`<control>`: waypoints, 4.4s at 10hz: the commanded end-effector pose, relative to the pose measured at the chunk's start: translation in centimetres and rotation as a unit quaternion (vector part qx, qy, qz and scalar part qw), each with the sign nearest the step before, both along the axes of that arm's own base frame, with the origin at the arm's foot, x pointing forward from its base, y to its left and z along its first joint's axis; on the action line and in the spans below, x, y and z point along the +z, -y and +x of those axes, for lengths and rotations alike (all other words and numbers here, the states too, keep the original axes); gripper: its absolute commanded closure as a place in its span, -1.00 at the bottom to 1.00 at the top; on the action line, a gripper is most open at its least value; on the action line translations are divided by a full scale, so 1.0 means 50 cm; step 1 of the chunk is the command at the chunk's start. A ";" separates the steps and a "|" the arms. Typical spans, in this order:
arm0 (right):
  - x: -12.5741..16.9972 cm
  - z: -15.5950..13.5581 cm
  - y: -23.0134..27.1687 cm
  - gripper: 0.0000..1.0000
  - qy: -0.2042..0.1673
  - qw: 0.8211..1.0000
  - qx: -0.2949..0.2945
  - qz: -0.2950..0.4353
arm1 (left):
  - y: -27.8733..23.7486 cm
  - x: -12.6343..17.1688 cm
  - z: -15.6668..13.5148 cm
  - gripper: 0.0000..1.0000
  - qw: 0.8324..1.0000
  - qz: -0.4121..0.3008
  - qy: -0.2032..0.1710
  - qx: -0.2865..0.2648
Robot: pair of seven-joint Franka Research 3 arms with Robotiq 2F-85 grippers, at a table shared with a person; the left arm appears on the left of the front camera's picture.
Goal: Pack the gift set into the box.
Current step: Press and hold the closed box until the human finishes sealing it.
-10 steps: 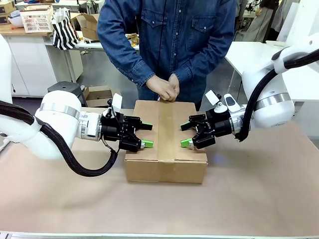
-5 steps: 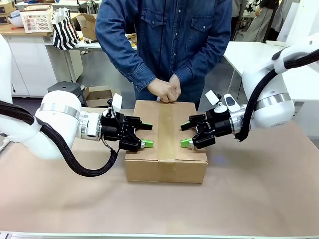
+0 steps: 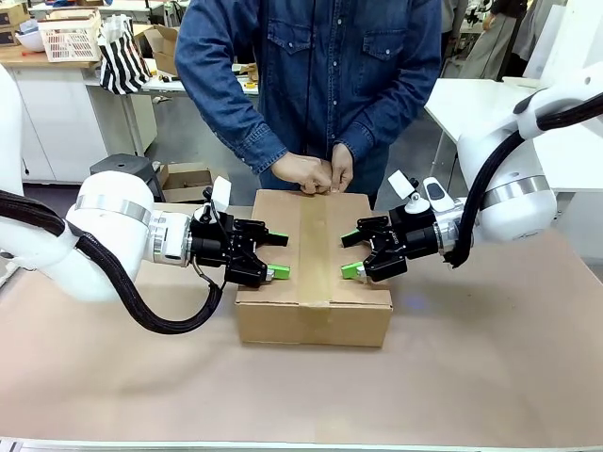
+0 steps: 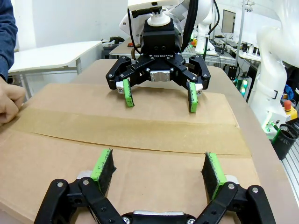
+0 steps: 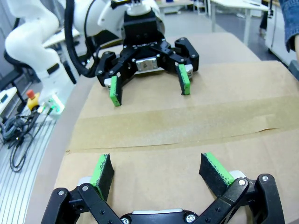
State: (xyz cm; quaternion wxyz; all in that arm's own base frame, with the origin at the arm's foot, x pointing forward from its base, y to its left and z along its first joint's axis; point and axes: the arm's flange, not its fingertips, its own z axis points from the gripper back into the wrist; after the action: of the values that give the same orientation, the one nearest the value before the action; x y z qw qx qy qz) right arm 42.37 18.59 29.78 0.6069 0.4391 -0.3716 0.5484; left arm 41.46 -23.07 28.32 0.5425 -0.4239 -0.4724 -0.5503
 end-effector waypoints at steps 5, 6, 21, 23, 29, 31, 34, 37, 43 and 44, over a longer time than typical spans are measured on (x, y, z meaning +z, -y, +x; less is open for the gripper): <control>-0.005 -0.001 -0.001 -1.00 -0.002 1.000 -0.001 -0.003 | -0.001 -0.003 -0.001 -1.00 1.000 0.001 0.000 0.000; -0.005 -0.001 -0.001 -1.00 -0.002 1.000 -0.001 -0.003 | -0.001 -0.003 -0.001 -1.00 1.000 0.001 0.000 0.000; -0.005 -0.001 -0.001 -1.00 -0.002 1.000 -0.001 -0.003 | -0.001 -0.003 -0.001 -1.00 1.000 0.001 0.000 0.000; -0.005 -0.001 -0.001 -1.00 -0.002 1.000 -0.001 -0.003 | -0.001 -0.003 -0.001 -1.00 1.000 0.001 0.000 0.000; -0.005 -0.001 -0.001 -1.00 -0.002 1.000 -0.001 -0.003 | -0.001 -0.003 -0.001 -1.00 1.000 0.001 0.000 0.000; -0.005 -0.001 -0.001 -1.00 -0.002 1.000 -0.001 -0.003 | -0.001 -0.003 -0.001 -1.00 1.000 0.001 0.000 0.000; -0.005 -0.001 -0.001 -1.00 -0.002 1.000 -0.001 -0.003 | -0.001 -0.003 -0.001 -1.00 1.000 0.001 0.000 0.000; -0.005 -0.001 -0.001 -1.00 -0.002 1.000 -0.001 -0.003 | -0.001 -0.003 -0.001 -1.00 1.000 0.001 0.000 0.000; 0.170 -0.048 0.011 -1.00 -0.166 0.980 0.047 -0.097 | -0.041 0.197 0.001 -1.00 0.979 0.076 -0.181 -0.054; 0.209 -0.076 0.040 -1.00 -0.224 0.970 0.054 -0.073 | -0.070 0.235 -0.001 -1.00 0.969 0.078 -0.229 -0.044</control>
State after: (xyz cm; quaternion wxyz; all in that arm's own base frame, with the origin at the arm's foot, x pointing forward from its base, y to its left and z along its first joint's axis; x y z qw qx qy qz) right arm 39.79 18.46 36.70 0.6714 0.4823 -0.2132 0.5207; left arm 40.97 -21.58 36.63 0.6240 -0.4868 -0.3216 -0.5199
